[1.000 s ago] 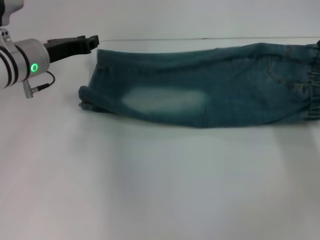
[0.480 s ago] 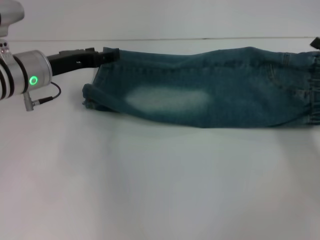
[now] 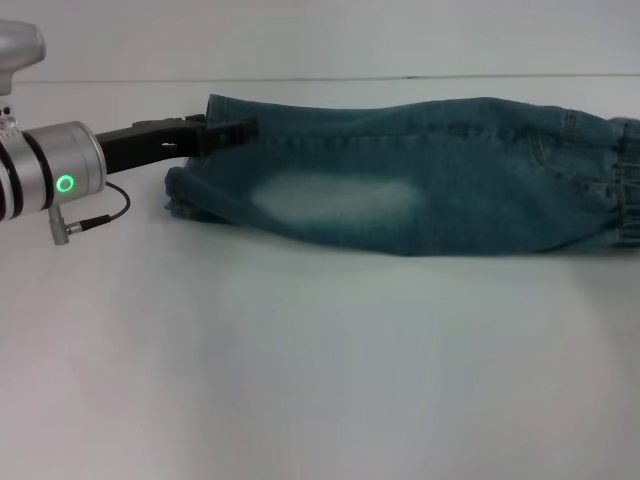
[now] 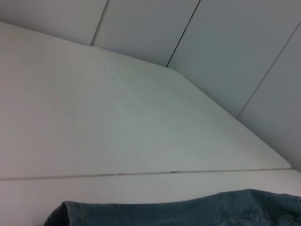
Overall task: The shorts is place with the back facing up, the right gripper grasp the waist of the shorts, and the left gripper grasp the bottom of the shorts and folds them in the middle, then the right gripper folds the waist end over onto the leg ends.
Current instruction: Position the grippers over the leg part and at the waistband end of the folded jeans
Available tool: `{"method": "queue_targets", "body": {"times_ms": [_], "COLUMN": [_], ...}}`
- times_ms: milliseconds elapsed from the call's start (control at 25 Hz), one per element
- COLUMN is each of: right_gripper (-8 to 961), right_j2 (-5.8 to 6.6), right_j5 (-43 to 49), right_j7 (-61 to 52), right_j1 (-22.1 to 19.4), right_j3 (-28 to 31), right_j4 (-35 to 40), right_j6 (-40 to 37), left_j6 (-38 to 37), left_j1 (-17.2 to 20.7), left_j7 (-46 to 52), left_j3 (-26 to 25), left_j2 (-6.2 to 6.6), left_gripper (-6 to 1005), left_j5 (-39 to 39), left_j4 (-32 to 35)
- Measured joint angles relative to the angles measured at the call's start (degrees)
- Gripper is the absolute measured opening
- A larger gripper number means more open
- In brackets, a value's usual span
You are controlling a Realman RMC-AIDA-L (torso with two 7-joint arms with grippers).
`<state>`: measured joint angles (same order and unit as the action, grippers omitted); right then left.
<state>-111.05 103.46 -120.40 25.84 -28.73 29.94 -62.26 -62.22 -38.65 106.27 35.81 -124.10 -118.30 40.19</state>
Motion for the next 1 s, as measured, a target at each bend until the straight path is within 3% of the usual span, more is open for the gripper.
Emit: {"method": "queue_targets", "body": {"times_ms": [480,1000], "right_gripper": [958,959], "right_j2": [-0.84,-1.89], "right_j5": [-0.38,3.42], "right_j7": [1.68,1.35], "right_j1": [-5.95,-5.0], "right_j3": [3.43,2.83], "right_j4": [2.8,1.98], "right_j6": [-4.15,-0.88], "left_j6": [-2.87,-2.62], "left_j1": [1.38,1.89], "left_j7": [-0.56,-0.71], "left_j3": [1.25,4.57], "left_j2": [-0.11,-0.18], "left_gripper": [947,947], "left_j5": [1.0,1.49], "left_j4": [-0.27,-1.28]}}
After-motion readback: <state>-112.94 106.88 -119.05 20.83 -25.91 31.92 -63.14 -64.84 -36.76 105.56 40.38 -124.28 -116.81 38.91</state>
